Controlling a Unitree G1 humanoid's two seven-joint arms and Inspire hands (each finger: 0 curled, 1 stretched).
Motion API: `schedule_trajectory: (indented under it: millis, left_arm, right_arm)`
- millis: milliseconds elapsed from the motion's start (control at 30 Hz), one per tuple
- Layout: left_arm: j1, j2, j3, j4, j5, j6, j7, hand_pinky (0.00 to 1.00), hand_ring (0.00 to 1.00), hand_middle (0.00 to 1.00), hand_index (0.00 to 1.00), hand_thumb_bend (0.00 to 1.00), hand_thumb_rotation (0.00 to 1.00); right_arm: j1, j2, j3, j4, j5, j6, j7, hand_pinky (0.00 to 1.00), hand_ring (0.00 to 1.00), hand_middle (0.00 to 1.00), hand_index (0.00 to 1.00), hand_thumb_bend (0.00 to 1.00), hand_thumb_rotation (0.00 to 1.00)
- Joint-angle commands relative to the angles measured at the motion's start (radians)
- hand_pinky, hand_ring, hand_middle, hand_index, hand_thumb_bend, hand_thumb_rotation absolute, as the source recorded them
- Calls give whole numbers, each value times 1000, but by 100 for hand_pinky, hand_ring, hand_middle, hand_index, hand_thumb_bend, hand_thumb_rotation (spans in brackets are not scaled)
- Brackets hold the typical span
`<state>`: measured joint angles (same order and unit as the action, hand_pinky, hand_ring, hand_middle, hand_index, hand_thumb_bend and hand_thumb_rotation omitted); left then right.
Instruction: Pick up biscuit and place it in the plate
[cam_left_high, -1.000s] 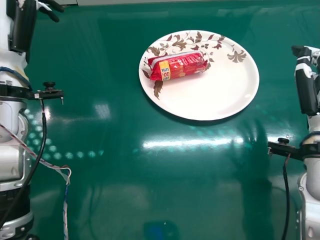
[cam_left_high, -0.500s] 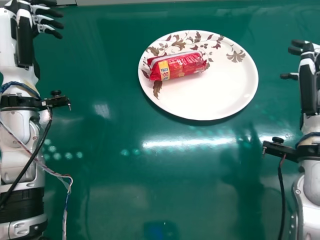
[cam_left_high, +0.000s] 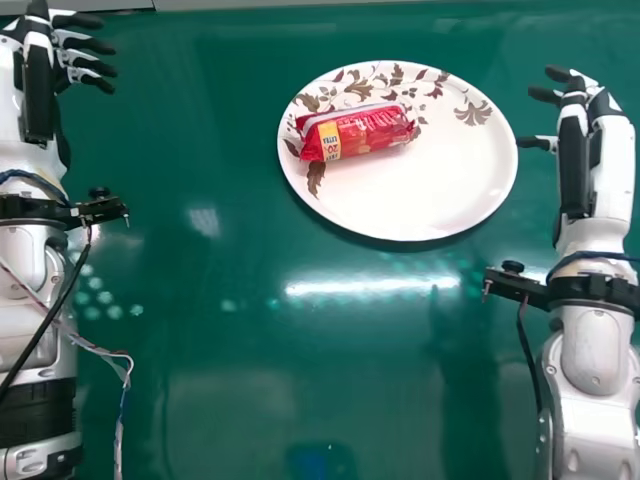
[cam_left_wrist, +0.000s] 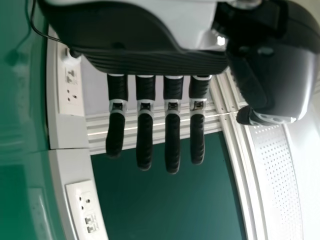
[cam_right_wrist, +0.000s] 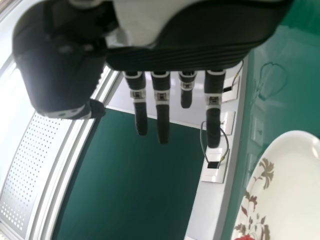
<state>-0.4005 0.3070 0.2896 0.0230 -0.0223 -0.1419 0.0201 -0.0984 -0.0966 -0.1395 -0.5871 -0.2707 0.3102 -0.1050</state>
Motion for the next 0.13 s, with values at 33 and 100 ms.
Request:
schedule_trajectory:
  millis: [33, 100]
  left_arm:
    - [46, 5, 11, -27, 6, -5, 8, 36, 41, 46, 53, 50, 0]
    - [67, -5, 4, -41, 19, -15, 19, 37, 41, 46, 53, 50, 0]
  right_arm:
    - [1, 3, -17, 16, 21, -28, -7, 58, 73, 80, 81, 46, 25]
    - [8, -2, -29, 34, 36, -58, -4, 57, 71, 79, 81, 46, 23]
